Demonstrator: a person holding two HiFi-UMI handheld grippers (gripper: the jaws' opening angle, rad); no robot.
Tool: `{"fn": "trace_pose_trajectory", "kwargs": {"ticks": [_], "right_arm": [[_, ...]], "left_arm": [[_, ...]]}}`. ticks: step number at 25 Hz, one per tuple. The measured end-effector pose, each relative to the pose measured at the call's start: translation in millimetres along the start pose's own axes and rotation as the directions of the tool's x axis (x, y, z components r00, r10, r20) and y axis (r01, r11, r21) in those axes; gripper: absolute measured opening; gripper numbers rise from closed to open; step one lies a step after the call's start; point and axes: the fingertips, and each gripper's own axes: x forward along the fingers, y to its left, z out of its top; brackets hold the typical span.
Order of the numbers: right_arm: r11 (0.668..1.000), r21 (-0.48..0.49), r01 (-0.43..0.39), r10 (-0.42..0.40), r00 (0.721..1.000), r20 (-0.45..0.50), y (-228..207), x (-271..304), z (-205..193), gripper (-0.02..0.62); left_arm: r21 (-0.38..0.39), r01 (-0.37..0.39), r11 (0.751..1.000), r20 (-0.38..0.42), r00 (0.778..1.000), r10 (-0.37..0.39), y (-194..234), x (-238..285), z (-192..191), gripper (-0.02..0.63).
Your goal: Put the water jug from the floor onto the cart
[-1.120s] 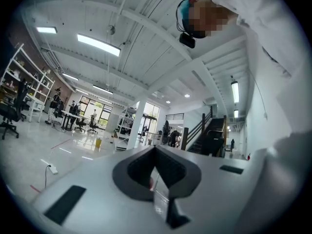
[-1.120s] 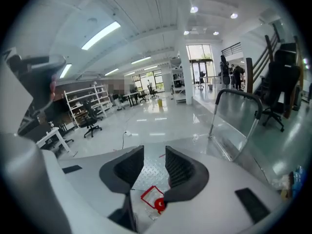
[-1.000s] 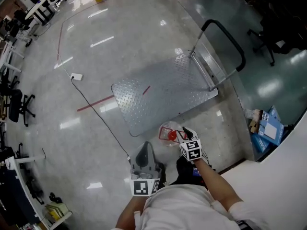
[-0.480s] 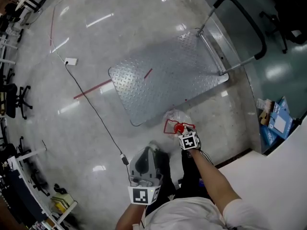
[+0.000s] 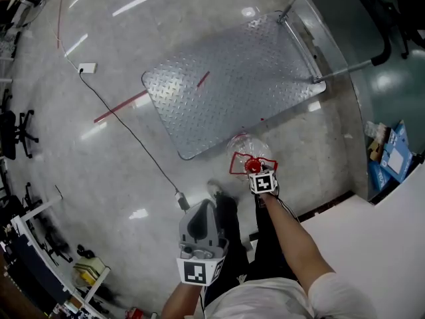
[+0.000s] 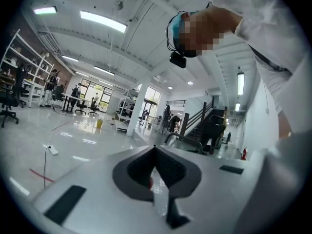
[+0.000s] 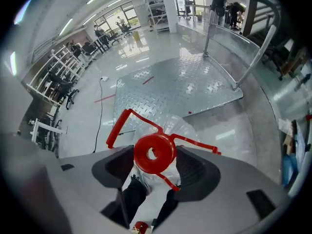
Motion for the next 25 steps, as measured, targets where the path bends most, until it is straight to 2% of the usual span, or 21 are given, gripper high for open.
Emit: {"fn": "trace_pose_trajectory", "kwargs": {"ticks": [14,19,25], "right_arm": [[1.000,0.016,0.013,-0.013,0.999,-0.031,2.6,19.5,2.8,0.278],[0.999,-0.047,0.018,-0.021,0.999,-0.049,8.1,13.0,-0.2,0.282],[0.988,-0.152,0.017,-0.023,0.999,-0.037,24.5,-25.6,13.5,0.281]], "left_arm": [[-0.024,-0.042,0.999,-0.019,0.999,0.041,24.5,-5.9,-13.1,0.003],[-0.028,-0.051,0.998,-0.010,0.999,0.051,28.7,-7.3,-10.7,0.003],[-0.035,-0.064,0.997,0.052,0.997,0.065,36.5,-7.7,19.2,0.003]]}}
